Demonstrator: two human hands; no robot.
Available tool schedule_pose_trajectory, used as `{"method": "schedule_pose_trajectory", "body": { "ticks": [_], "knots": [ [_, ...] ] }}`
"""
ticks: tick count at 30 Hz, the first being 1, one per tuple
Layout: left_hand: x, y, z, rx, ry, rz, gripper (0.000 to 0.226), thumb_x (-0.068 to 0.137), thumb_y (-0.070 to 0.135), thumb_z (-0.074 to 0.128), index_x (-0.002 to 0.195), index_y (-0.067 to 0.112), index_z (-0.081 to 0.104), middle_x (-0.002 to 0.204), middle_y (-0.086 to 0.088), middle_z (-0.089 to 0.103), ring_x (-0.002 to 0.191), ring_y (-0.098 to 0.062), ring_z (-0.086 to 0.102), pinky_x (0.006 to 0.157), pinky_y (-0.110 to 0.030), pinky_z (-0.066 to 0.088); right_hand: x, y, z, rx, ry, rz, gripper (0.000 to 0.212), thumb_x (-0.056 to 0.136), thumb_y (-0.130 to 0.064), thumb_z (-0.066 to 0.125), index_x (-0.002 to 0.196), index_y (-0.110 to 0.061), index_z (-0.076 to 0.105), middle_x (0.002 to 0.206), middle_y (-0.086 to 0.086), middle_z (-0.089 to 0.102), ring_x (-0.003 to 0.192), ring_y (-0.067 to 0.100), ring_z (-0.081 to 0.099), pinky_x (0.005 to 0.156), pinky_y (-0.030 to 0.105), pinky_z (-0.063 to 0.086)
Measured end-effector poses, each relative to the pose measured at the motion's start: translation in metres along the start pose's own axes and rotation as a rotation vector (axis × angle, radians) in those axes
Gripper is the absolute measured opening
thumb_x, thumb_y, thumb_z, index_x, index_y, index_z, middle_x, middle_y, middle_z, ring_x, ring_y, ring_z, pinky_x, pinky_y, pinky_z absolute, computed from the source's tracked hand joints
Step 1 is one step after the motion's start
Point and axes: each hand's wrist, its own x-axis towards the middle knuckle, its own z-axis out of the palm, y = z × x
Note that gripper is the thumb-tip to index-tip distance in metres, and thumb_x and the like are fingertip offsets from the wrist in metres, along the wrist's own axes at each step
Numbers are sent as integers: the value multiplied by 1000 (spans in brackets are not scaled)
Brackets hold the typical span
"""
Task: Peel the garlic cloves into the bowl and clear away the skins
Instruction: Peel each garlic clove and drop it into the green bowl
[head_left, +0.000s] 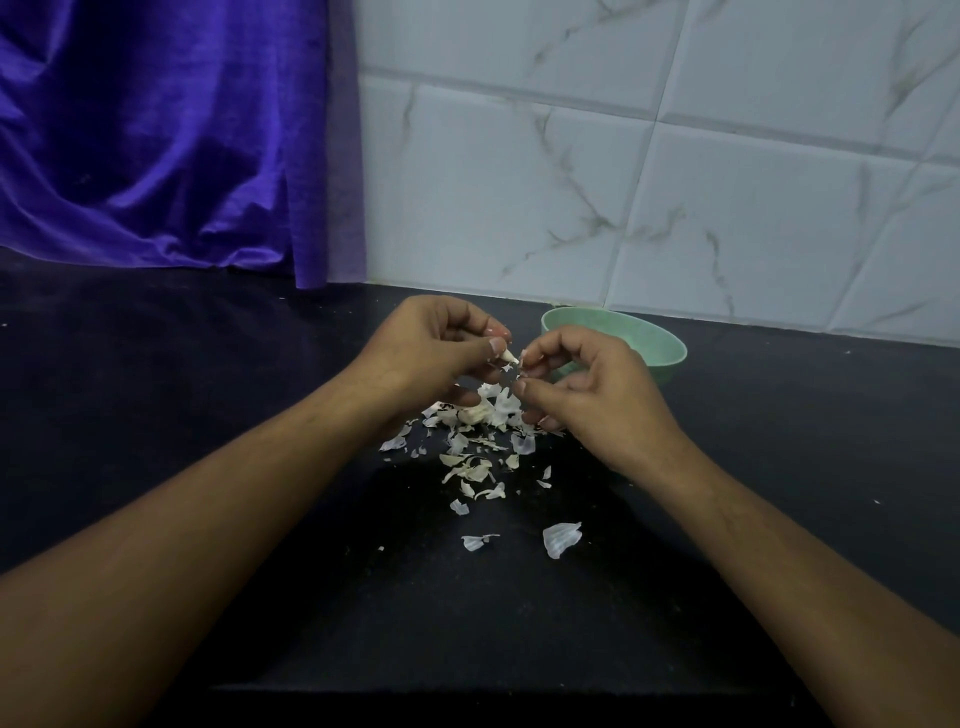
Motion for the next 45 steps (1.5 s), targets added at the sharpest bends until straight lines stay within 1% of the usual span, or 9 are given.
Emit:
{"method": "schedule_pose_trajectory", "body": {
  "ticks": [5,8,13,16,23,28,35,40,45],
  "knots": [
    [1,-3,1,25,-42,15,2,96,12,72,95,11,72,86,-11,78,78,-16,74,68,-35,61,-1,-3,1,-16,22,-27,1,92,-14,77,92,-14,76,78,6,77,64,23,76,66,42,63],
    [2,-4,0,55,-39,26,3,97,13,72,94,11,72,84,-9,77,78,-17,73,68,-35,62,-1,-4,0,-17,29,-35,4,94,-13,74,94,-14,78,75,5,78,65,21,76,67,38,63],
    [1,-3,-1,74,-46,24,6,97,14,73,96,9,73,86,-10,78,79,-17,72,70,-36,62,-3,-6,1,-46,51,-59,5,93,-12,75,92,-15,79,72,1,77,64,18,76,68,43,64],
    [1,-4,-2,118,-38,50,7,97,16,73,94,10,74,83,-8,78,77,-17,73,73,-40,62,-4,-6,-1,-82,47,-81,5,93,-14,75,92,-17,80,72,-1,77,63,14,76,67,38,64],
    [1,-5,-3,453,18,308,5,95,28,75,94,27,80,78,5,77,75,-13,75,73,-41,64,-2,-8,-2,-11,49,-41,12,92,-9,70,83,-14,78,72,4,76,64,21,76,67,43,62],
    [1,-4,-5,710,50,542,13,88,31,82,101,32,82,86,16,73,79,-1,68,74,-39,59,-1,-7,-2,129,27,39,18,91,-1,66,79,-11,76,75,10,75,65,30,76,61,33,58],
    [-1,1,-9,842,78,570,11,87,36,83,98,34,82,83,16,75,76,0,67,71,-37,58,0,-7,-1,214,14,77,4,92,-7,75,91,-9,78,81,13,77,66,30,76,59,31,59],
    [-2,2,-7,960,57,604,11,90,39,79,100,36,80,88,13,76,80,-8,69,70,-32,54,-1,-5,-2,180,-24,95,8,93,-2,71,89,-6,76,77,13,77,67,28,76,63,34,62],
    [-1,1,-9,964,42,680,10,90,36,78,100,34,80,88,12,76,82,-12,70,70,-36,55,-1,-5,-2,313,-42,176,7,92,7,65,90,6,71,74,15,72,59,22,72,62,33,62]
  ]
}}
